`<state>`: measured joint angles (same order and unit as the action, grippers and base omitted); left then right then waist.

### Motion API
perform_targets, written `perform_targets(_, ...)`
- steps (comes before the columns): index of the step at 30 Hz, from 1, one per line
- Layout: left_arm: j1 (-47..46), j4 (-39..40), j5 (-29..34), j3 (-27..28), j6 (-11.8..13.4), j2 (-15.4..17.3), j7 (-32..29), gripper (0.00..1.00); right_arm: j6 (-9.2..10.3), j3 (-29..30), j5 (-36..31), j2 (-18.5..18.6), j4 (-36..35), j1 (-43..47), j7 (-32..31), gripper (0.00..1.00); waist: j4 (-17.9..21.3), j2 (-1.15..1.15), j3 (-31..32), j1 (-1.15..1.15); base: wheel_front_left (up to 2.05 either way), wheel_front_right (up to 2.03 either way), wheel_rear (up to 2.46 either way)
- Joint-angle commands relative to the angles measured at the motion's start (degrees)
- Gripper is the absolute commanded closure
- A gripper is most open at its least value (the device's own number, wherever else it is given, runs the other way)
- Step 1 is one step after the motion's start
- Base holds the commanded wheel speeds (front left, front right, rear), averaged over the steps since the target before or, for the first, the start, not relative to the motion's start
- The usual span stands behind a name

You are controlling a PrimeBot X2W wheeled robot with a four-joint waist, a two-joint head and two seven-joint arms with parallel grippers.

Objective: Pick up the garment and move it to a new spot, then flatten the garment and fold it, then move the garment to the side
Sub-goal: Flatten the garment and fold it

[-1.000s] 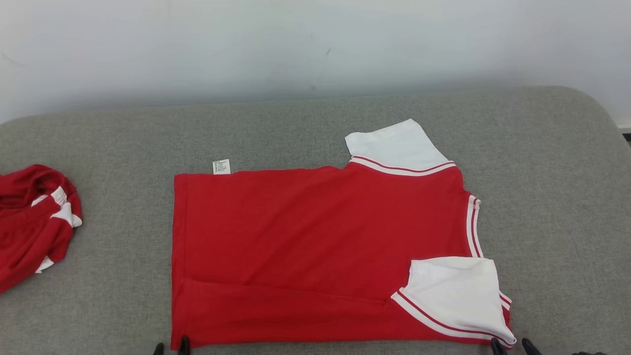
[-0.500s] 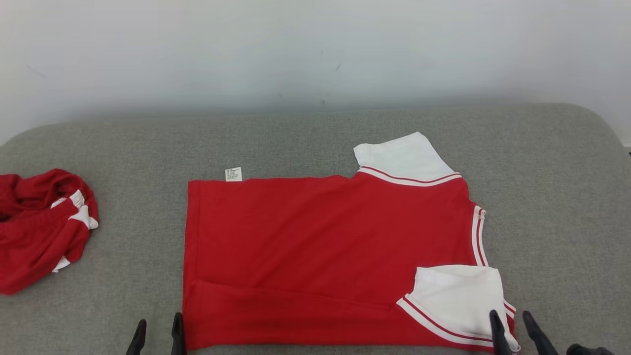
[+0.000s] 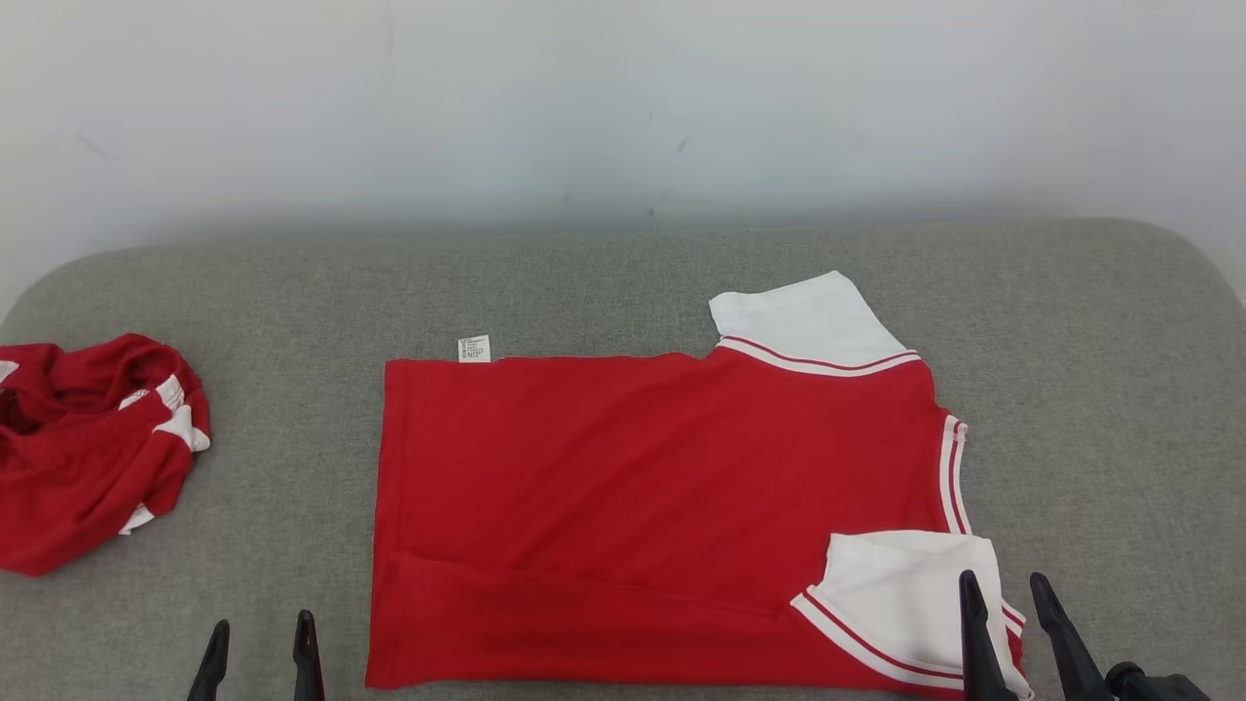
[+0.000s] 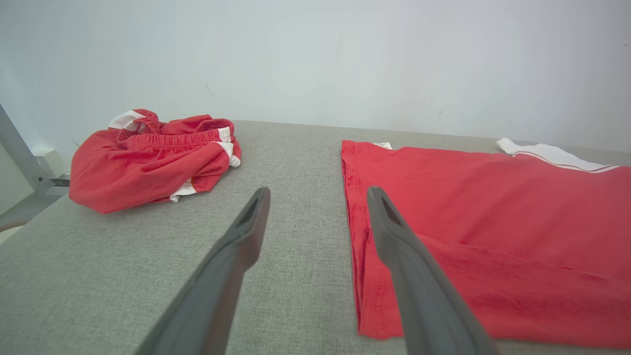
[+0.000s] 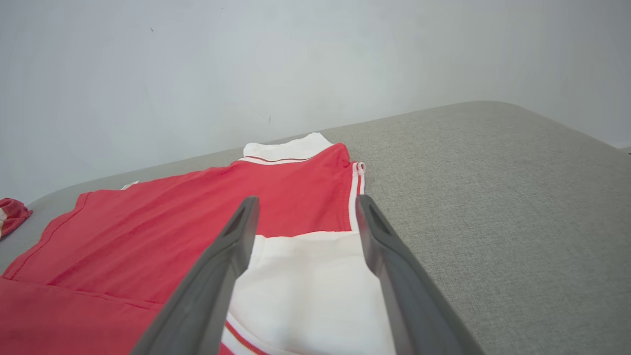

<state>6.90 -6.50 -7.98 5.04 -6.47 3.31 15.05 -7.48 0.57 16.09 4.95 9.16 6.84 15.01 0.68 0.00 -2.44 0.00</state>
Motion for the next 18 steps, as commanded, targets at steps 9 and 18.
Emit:
perform_targets(9, -5.2, -2.2, -1.2, -0.2, -0.8, -0.4, 0.1, 0.0, -0.05, 0.0, -3.0, -1.4, -2.3, -1.6, 0.1, 0.0, -0.3, 0.0, -2.6, 0.0, 0.0, 0.0, 0.0)
perform_targets(18, -21.7, -13.2, -3.5, -4.6, -1.0, 3.8, 0.1, 0.0, -0.05, -6.2, -4.4, 3.3, -1.3, -13.5, 0.1, 0.0, 3.3, 0.0, -9.9, 0.0, 0.0, 0.0, 0.0)
